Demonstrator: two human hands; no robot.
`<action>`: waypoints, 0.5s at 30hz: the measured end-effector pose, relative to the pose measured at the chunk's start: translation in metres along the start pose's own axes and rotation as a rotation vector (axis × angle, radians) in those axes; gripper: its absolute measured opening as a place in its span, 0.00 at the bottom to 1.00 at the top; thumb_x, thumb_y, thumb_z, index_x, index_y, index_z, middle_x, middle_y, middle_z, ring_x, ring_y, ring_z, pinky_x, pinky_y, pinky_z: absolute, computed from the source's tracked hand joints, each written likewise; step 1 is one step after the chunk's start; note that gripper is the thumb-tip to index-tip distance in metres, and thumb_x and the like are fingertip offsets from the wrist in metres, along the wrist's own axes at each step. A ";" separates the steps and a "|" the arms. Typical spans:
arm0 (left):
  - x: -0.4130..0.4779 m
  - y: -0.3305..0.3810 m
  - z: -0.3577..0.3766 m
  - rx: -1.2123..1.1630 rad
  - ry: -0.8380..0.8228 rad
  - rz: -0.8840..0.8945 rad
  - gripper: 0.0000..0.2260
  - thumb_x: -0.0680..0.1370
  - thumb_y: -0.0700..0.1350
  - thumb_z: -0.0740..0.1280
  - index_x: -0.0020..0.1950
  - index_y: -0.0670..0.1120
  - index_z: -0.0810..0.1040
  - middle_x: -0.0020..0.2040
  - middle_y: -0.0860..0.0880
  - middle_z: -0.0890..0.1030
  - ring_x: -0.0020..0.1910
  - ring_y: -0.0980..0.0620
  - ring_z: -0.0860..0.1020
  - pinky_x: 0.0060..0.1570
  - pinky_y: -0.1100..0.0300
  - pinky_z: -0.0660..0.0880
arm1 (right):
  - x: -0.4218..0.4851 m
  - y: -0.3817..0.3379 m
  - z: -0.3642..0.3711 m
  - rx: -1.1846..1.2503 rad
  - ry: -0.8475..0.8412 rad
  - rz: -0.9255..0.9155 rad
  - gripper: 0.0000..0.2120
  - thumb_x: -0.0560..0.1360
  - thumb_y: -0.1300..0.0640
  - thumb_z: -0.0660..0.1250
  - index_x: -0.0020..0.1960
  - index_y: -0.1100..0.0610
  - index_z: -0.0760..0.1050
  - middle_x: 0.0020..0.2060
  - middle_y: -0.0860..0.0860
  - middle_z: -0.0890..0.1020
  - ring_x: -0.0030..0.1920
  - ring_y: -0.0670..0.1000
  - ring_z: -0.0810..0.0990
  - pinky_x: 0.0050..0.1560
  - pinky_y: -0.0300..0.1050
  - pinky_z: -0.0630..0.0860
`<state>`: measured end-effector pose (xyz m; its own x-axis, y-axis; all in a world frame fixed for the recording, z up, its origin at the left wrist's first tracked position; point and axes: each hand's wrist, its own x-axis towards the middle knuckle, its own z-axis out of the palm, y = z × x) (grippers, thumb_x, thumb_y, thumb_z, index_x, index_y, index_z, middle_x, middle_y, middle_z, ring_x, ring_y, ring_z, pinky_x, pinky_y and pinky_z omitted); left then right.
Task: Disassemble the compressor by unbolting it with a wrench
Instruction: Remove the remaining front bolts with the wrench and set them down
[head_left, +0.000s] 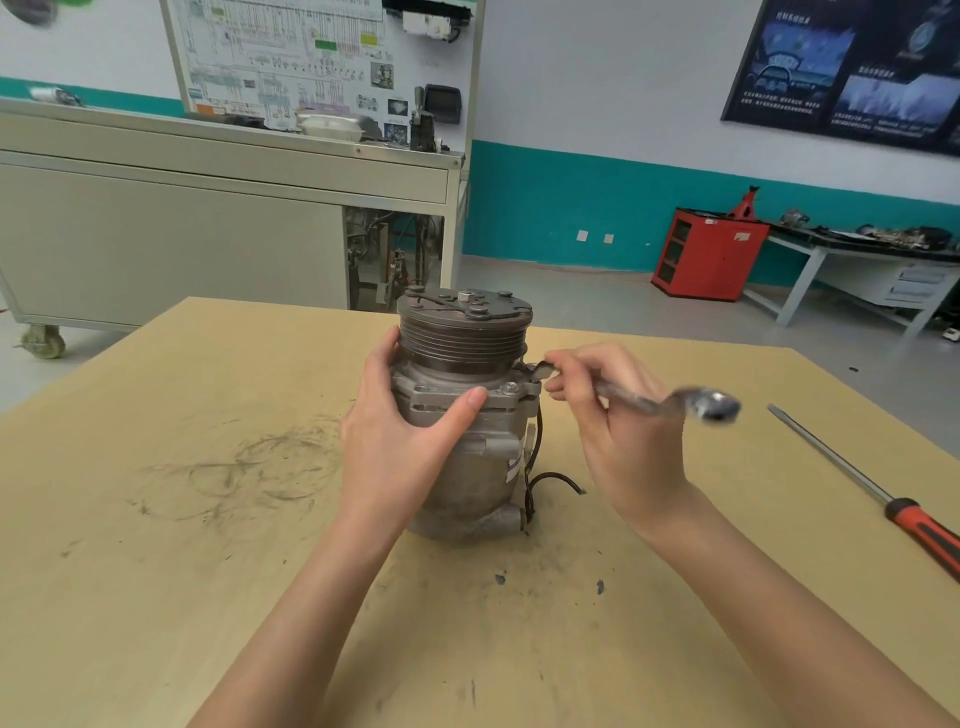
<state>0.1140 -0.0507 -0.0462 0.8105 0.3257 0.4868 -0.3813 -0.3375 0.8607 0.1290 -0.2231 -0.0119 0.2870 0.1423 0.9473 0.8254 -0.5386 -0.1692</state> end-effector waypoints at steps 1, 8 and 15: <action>0.000 0.000 0.000 0.003 -0.002 -0.001 0.40 0.63 0.68 0.68 0.73 0.58 0.63 0.65 0.60 0.73 0.65 0.57 0.73 0.68 0.46 0.68 | -0.005 0.000 0.002 0.012 -0.002 -0.005 0.15 0.79 0.58 0.59 0.44 0.68 0.78 0.35 0.57 0.81 0.36 0.50 0.81 0.37 0.40 0.79; 0.000 0.000 0.000 0.000 -0.003 -0.003 0.42 0.63 0.68 0.69 0.74 0.57 0.63 0.66 0.59 0.73 0.65 0.57 0.72 0.69 0.46 0.68 | 0.010 0.033 0.011 0.852 0.135 0.712 0.15 0.81 0.62 0.52 0.39 0.59 0.72 0.34 0.53 0.83 0.30 0.51 0.82 0.32 0.40 0.78; 0.000 0.000 0.000 -0.014 0.003 0.006 0.40 0.63 0.68 0.69 0.72 0.58 0.63 0.63 0.62 0.73 0.64 0.60 0.72 0.67 0.49 0.70 | 0.027 0.071 0.032 1.405 -0.141 1.265 0.19 0.83 0.57 0.54 0.36 0.58 0.73 0.31 0.53 0.80 0.24 0.44 0.77 0.24 0.31 0.74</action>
<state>0.1147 -0.0506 -0.0463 0.8068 0.3269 0.4921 -0.3921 -0.3269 0.8599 0.2114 -0.2308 -0.0075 0.9298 0.3562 0.0928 -0.1499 0.5967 -0.7884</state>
